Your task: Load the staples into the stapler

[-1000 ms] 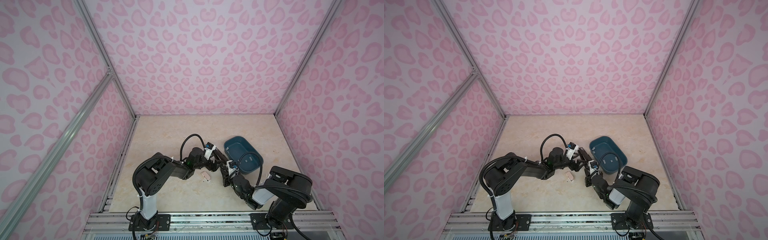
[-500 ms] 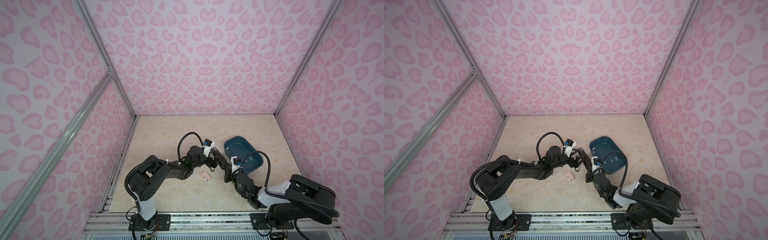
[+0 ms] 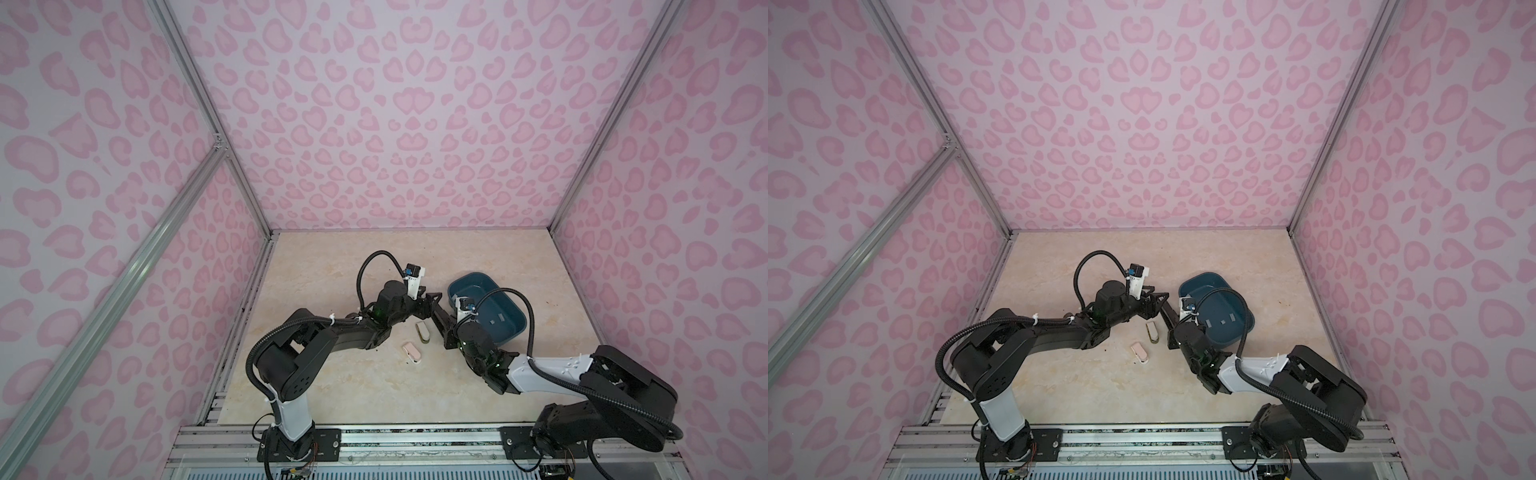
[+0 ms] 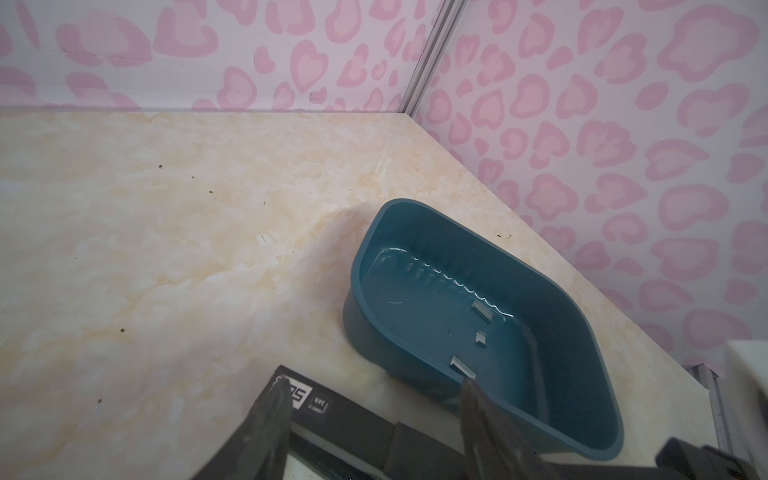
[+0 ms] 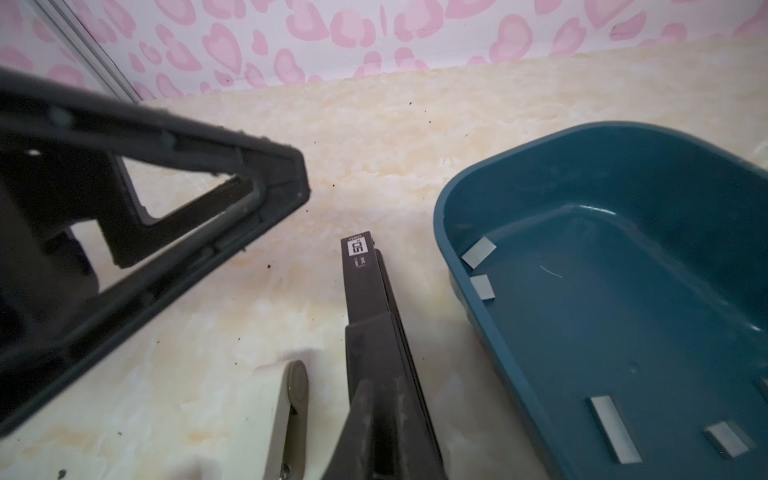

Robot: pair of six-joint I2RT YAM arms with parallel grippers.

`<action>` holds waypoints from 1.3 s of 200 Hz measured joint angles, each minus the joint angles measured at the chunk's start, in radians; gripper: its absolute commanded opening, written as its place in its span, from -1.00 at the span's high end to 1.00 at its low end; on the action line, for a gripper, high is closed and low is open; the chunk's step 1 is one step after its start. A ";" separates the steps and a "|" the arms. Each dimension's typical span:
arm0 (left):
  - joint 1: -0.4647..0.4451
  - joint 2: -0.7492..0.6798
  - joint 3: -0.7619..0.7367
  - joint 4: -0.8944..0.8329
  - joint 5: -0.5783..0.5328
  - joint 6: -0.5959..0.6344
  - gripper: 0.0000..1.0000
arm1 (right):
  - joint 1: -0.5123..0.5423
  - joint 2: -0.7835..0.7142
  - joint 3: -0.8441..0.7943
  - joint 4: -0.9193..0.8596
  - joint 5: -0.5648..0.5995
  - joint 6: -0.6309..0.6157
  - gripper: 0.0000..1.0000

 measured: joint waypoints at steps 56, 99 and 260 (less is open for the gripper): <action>-0.002 0.047 0.004 -0.023 0.027 -0.006 -0.29 | -0.003 0.061 0.019 0.002 0.001 0.024 0.75; -0.005 0.087 0.004 -0.023 0.042 -0.016 -0.27 | -0.002 0.100 -0.007 0.090 0.017 0.050 0.77; 0.077 -0.314 -0.061 -0.117 -0.099 -0.027 -0.52 | -0.144 -0.139 0.384 -0.504 0.124 0.153 -0.70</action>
